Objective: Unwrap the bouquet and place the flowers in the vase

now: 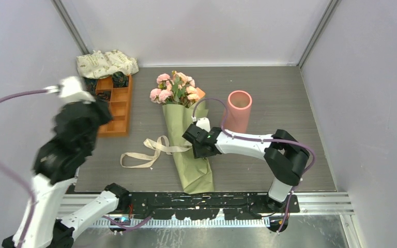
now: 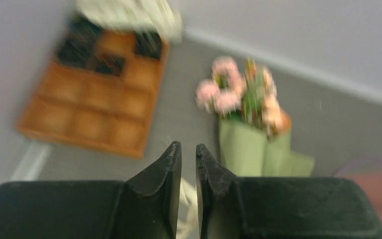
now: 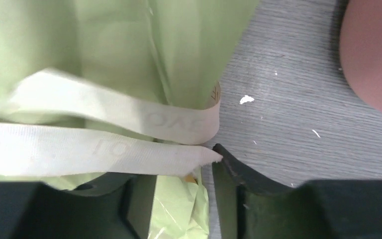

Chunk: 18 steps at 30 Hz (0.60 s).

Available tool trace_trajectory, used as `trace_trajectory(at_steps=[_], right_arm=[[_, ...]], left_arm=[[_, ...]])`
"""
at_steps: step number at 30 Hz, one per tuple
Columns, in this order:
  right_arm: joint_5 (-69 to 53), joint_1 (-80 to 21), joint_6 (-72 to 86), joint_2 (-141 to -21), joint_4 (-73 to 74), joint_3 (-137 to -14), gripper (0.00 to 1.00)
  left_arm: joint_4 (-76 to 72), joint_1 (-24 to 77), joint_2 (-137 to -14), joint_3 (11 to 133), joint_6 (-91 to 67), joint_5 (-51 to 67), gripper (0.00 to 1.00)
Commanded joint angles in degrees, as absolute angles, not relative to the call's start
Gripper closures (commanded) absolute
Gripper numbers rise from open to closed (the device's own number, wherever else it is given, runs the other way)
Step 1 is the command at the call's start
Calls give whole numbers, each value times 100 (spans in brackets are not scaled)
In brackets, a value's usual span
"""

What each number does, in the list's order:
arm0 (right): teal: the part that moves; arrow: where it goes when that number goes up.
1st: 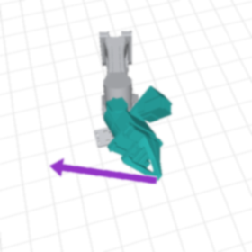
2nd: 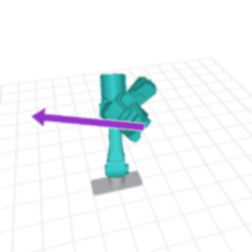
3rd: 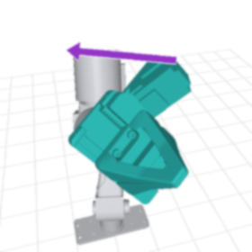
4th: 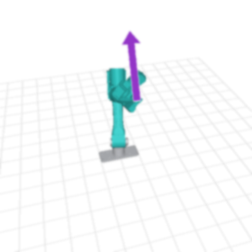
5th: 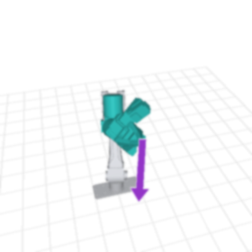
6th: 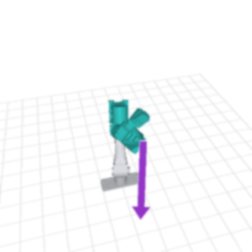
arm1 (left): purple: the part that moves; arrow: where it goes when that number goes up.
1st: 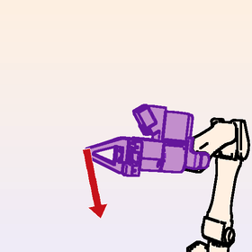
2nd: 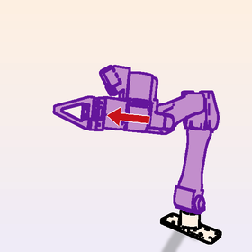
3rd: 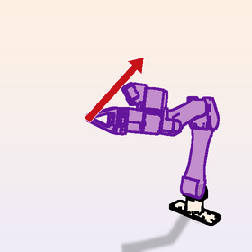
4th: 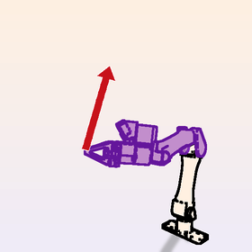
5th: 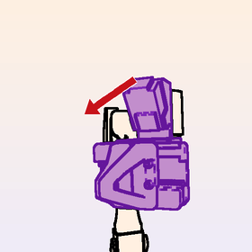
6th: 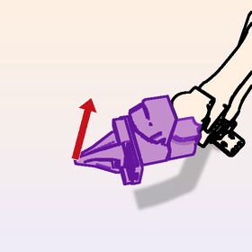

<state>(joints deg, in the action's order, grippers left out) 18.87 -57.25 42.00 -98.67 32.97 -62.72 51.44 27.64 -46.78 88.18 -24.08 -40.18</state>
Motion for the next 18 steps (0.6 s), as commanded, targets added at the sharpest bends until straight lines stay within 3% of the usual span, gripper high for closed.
trace_trajectory(at_steps=[1,3,8,18], right_arm=[[2138,-5756,4134,-9017,3451,-6608,44],[2245,-5752,4115,-8854,3447,-6626,37],[2550,-5747,3926,-9181,3796,-7053,36],[2526,-5744,4009,-9197,3770,-7246,36]], left_arm=[[4200,2760,-4728,6856,-3359,-1526,81],[3825,2764,-4792,6043,-3722,-996,81],[2865,2775,-4807,4728,-4055,-141,78],[1887,3002,-5228,4119,-4359,817,54]])
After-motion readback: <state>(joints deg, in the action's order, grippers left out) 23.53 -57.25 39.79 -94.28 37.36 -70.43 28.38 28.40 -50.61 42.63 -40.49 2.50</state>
